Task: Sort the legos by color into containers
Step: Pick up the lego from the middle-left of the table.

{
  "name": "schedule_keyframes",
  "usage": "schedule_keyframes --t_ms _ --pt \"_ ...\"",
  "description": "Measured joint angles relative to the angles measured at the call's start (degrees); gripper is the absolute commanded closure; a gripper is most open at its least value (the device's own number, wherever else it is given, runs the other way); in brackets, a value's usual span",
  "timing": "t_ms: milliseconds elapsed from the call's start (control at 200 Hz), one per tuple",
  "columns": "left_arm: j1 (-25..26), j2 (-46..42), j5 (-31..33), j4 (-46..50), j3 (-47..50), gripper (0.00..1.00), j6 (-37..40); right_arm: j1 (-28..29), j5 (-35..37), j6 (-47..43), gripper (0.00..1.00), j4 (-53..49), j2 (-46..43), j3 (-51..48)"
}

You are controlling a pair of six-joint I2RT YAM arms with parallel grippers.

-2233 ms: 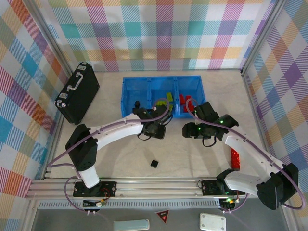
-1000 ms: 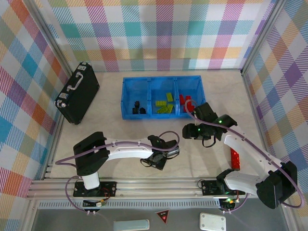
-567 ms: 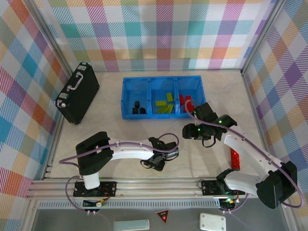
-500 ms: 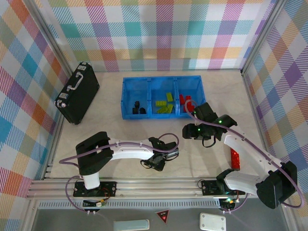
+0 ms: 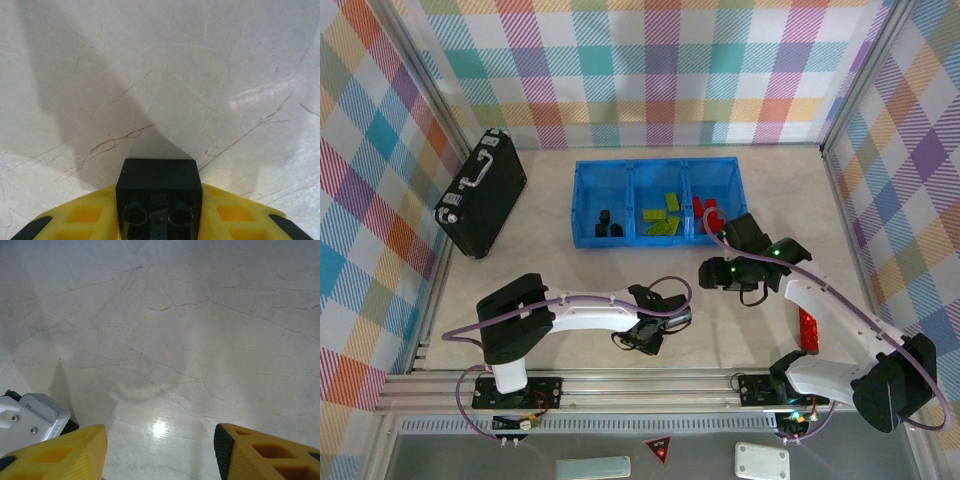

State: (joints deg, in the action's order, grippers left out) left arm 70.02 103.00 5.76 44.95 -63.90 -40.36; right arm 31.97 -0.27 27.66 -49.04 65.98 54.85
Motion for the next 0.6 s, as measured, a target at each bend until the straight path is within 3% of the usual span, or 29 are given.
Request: schedule_keyframes --t_ms 395,600 --pt "-0.90 -2.12 2.97 2.97 -1.27 0.67 0.39 0.00 0.02 0.00 0.40 -0.07 0.70 0.00" --pt "-5.73 -5.27 3.39 3.21 -2.08 0.67 2.69 0.00 0.02 0.02 0.40 -0.07 0.68 0.00"
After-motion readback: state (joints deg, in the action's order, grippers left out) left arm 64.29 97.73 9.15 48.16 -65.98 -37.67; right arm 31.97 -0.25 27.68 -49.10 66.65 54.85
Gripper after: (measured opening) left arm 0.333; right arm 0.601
